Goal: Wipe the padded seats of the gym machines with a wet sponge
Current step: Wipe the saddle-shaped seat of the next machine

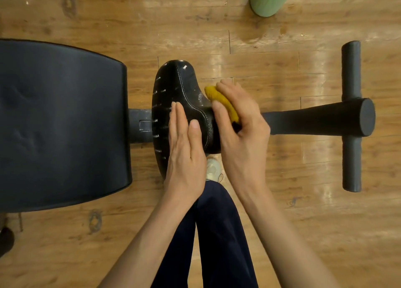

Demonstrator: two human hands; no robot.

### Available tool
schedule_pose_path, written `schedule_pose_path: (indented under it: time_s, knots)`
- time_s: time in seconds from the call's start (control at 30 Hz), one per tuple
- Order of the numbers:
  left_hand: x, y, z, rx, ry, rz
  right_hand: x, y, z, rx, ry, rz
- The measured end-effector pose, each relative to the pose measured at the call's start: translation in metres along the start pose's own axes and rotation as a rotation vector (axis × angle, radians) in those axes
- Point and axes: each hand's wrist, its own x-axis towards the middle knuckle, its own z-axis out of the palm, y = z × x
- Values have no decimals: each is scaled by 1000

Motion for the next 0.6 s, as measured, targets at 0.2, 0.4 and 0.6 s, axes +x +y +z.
schedule_pose_path:
  time_s: [0.2,0.4,0.6]
  knots:
    - [-2,0,1,14,19,1,-42,12,-5,-106,-57,-191]
    - [-2,2,-1,14,32,-23,52,-10,-32,160,-304,284]
    - [10,6,-1,5,55,-101,50,-9,-49,42,-495,200]
